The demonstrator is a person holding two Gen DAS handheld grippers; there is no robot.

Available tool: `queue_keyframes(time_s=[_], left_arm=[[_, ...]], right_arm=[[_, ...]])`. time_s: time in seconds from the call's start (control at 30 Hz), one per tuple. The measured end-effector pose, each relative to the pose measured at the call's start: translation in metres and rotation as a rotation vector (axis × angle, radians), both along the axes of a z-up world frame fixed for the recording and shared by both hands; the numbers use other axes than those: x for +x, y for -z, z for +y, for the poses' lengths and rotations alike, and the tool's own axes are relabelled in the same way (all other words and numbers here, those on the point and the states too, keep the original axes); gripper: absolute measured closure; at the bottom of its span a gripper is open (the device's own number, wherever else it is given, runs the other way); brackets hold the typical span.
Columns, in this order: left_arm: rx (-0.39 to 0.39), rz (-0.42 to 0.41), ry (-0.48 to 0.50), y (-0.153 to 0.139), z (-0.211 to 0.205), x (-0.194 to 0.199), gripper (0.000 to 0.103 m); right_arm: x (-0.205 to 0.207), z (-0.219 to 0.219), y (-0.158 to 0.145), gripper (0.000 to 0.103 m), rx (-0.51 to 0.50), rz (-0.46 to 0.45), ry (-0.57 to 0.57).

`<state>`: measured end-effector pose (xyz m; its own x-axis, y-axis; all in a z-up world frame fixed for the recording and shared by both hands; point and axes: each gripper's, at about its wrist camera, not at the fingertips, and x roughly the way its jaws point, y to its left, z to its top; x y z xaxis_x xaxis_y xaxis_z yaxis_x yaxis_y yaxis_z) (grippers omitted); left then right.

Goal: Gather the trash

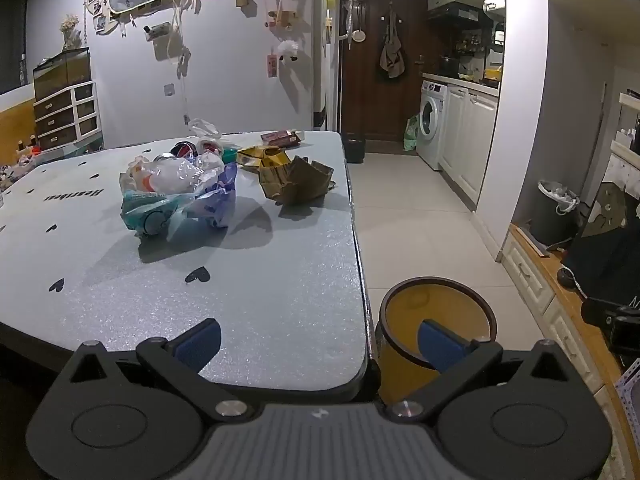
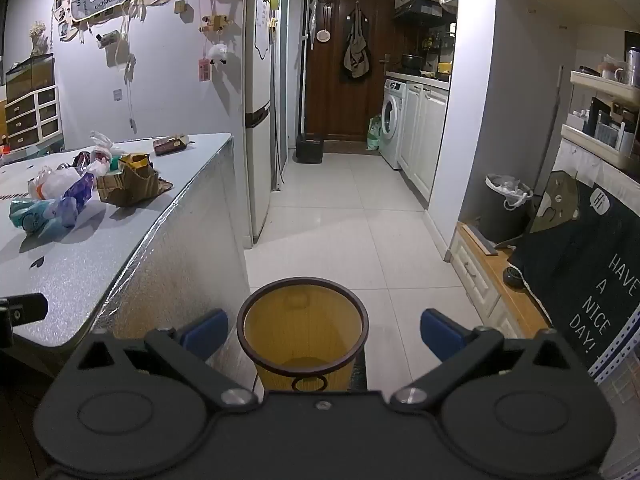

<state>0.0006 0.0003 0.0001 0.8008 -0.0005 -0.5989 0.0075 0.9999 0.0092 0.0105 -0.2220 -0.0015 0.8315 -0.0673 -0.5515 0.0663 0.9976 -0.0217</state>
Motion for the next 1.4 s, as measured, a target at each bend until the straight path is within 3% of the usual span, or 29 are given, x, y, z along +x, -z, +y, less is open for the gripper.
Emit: queue_keyframes(time_s=[1.4], left_arm=[[-0.003,-0.017,0.002,-0.0020,0.0012,-0.0039,0.000]], right_arm=[[-0.0016,0.0006,-0.0017,0.000,-0.005,-0.003,0.000]])
